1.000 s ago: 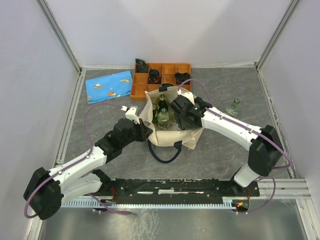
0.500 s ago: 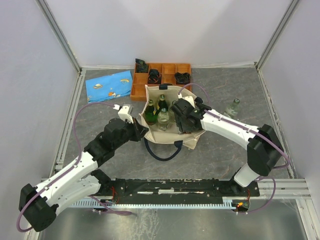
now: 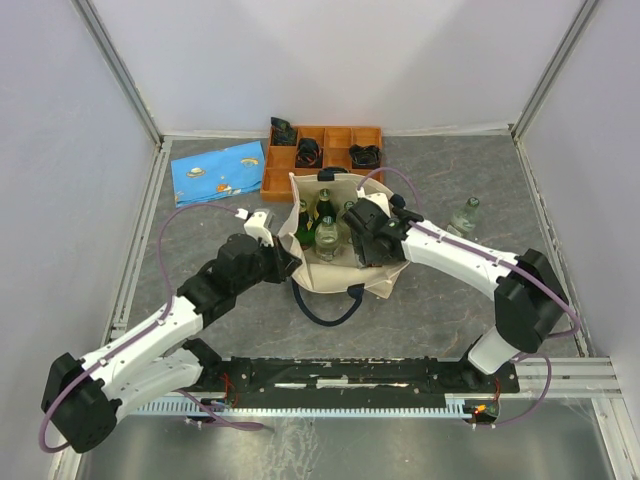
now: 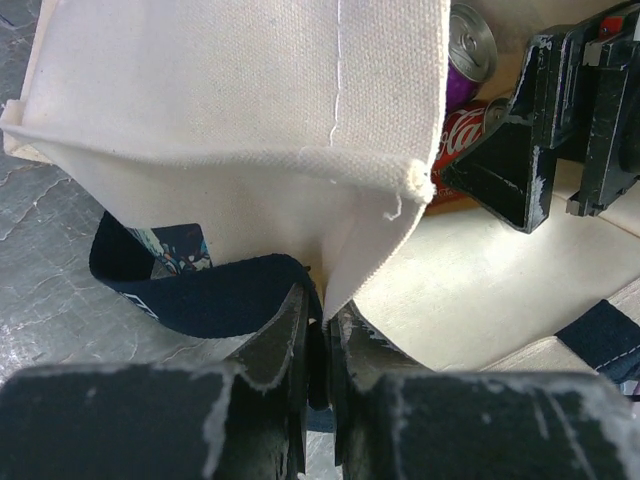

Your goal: Take the beverage out of the canvas bag

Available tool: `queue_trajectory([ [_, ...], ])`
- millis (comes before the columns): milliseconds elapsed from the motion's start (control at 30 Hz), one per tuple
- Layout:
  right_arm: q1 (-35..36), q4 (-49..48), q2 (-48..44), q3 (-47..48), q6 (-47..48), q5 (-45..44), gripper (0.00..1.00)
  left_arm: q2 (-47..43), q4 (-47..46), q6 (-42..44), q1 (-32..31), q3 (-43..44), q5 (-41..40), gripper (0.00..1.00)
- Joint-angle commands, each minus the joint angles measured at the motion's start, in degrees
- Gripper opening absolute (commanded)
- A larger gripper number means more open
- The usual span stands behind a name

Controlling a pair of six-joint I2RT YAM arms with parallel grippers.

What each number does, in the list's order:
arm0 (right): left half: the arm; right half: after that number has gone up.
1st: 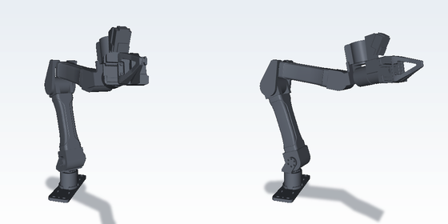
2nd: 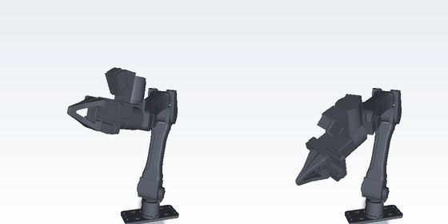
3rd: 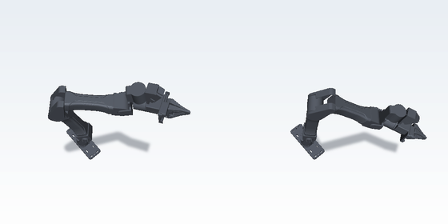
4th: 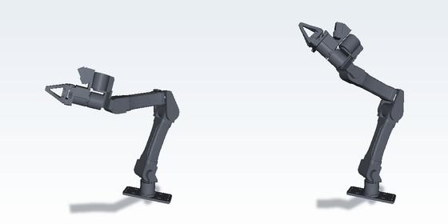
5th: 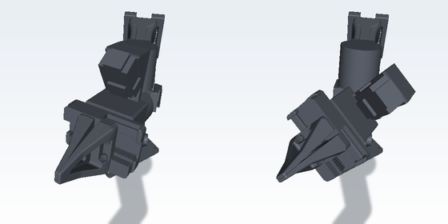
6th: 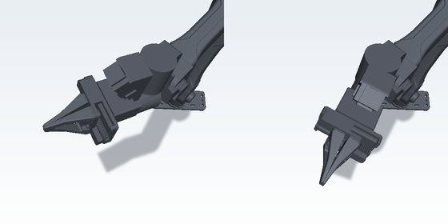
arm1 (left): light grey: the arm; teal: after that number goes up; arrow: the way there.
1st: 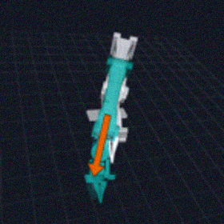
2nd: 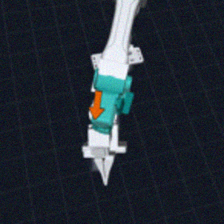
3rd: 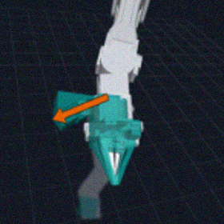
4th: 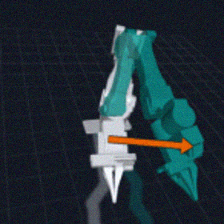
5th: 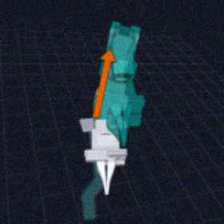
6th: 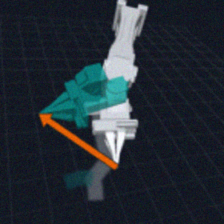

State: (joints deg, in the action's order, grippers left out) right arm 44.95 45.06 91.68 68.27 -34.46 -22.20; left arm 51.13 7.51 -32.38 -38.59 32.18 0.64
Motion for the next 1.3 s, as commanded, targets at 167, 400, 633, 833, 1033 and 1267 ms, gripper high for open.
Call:
queue_trajectory([
  [167, -0.5, 11.3, 0.5, 1.0, -0.3, -0.2, 0.0, 2.3, -0.3, 2.6, -0.2, -2.9, 2.5, 0.03],
  [400, -0.2, 14.3, -4.4, 10.5, 1.8, -2.6, 0.0, 4.3, -1.6, 2.9, -0.2, -3.4, 2.6, 0.03],
  [633, 0.4, 17.0, -6.1, 18.9, 4.3, -4.9, 0.0, 5.4, -1.7, 3.9, -0.2, -3.1, 2.4, 0.03],
  [833, 1.7, 17.0, -7.0, 21.9, 5.4, -6.1, 0.0, 6.3, -1.9, 4.5, -0.2, -2.8, 2.5, 0.03],
  [1033, 5.2, 19.8, -5.7, 32.1, 8.2, -10.0, 0.0, 7.3, -2.0, 5.3, -0.2, -2.4, 2.6, 0.03],
  [1267, 7.4, 22.4, -4.3, 47.5, 13.9, -15.5, 0.0, 8.4, -2.8, 5.8, -0.2, -1.9, 2.8, 0.03],
])
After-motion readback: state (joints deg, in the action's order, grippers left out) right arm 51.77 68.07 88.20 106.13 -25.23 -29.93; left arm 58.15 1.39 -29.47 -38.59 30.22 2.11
